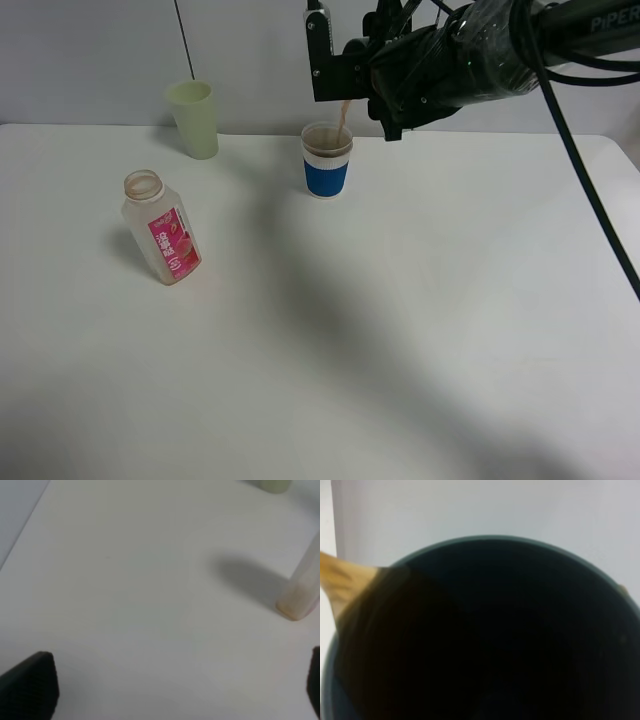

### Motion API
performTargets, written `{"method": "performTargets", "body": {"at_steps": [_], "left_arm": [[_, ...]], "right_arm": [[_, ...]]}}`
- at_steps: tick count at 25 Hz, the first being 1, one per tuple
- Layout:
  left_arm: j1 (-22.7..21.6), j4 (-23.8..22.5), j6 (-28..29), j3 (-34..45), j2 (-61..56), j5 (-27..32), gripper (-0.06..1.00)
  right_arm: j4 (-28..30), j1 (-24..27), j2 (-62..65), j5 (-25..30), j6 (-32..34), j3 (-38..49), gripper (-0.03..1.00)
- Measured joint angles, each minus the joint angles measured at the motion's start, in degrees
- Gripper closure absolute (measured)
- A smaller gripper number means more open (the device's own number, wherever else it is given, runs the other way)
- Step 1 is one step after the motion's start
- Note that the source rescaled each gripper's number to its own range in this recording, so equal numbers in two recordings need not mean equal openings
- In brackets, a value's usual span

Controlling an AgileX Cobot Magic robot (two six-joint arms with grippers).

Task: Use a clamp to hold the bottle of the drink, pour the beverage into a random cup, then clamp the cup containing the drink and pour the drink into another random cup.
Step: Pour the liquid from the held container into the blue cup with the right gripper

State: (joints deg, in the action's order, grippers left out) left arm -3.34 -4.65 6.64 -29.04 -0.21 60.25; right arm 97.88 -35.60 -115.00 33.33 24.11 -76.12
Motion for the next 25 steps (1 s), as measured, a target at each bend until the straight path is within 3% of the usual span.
{"method": "performTargets", "body": {"at_steps": [25], "left_arm": [[0.0, 0.0, 0.0, 0.0, 0.0, 0.0, -0.06]], "right_arm": [[0.0, -0.7, 0.0, -1.1, -7.0, 0.0, 0.96]]}}
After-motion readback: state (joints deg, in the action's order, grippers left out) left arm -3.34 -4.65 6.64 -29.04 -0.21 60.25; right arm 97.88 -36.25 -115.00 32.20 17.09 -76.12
